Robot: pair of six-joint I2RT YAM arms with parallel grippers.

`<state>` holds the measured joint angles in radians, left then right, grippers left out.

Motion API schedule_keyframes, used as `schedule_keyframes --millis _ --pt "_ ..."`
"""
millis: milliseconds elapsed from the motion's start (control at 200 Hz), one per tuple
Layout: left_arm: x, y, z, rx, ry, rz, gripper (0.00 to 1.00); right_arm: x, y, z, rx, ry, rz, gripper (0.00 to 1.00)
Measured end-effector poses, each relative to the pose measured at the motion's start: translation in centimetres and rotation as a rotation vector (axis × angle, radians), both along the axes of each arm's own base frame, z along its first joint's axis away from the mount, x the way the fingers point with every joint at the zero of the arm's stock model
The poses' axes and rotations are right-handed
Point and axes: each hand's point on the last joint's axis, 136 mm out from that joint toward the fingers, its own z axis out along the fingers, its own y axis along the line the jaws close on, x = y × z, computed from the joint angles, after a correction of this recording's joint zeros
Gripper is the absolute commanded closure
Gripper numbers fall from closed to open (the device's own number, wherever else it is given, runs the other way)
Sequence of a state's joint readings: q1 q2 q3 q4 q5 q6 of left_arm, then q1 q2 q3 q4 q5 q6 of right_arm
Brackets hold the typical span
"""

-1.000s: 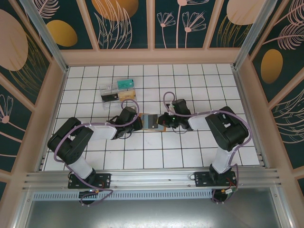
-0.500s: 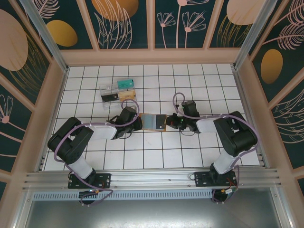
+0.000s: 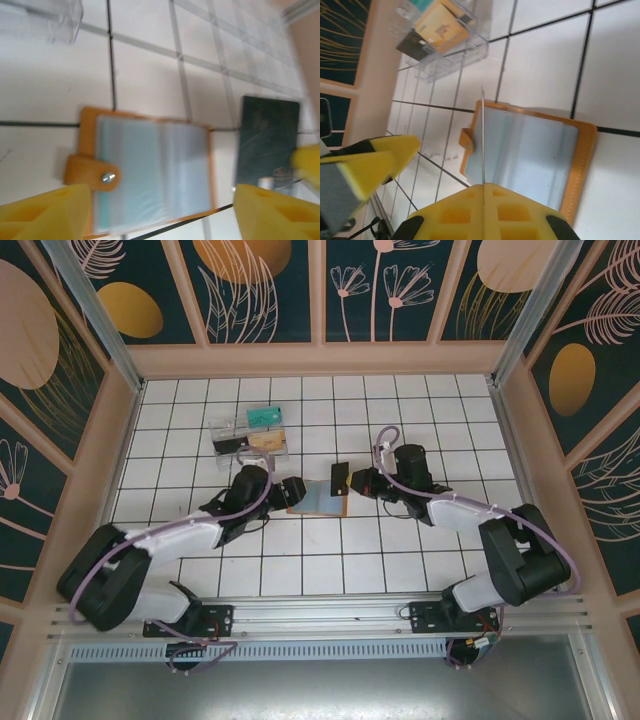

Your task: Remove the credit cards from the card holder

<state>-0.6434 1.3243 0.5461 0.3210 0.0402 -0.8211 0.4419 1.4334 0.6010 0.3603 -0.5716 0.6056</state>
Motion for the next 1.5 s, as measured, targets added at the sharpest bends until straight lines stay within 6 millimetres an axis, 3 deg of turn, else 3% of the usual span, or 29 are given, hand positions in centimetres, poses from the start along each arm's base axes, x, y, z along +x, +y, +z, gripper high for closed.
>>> schedule_keyframes --millis 90,165,445,711,1236,1411,1446,1501 --pt "-0.3 0.2 3.1 -0.091 -0.097 0.008 0.28 -0.4 0.4 1.3 0.018 -0.053 0.024 1.00" --pt "-0.7 0.1 4.3 -0.146 -0.134 -0.006 0.32 -0.9 1.1 2.2 0.039 -0.097 0.056 1.00" --pt "-2.1 -2.8 5.9 -0.290 -0.135 -0.163 0.52 -2.9 3.0 5.1 0.142 -0.215 0.181 1.00" --pt "-3.1 -4.0 7.2 -0.354 -0.151 -0.251 0.57 -3.9 3.5 7.9 0.216 -0.315 0.242 1.00" --pt "-3.9 -5.0 7.8 -0.401 -0.149 -0.326 0.76 -5.1 4.2 9.0 0.261 -0.359 0.307 1.00" --pt "-4.2 -5.0 8.5 -0.415 -0.158 -0.340 0.91 -5.2 4.4 9.0 0.268 -0.363 0.317 1.00" --pt "-4.3 -5.0 8.7 -0.419 -0.163 -0.344 0.95 -5.1 4.4 9.0 0.268 -0.361 0.314 0.86" --pt "-4.7 -5.0 9.3 -0.434 -0.174 -0.359 0.99 -5.1 4.4 8.7 0.266 -0.352 0.310 0.82"
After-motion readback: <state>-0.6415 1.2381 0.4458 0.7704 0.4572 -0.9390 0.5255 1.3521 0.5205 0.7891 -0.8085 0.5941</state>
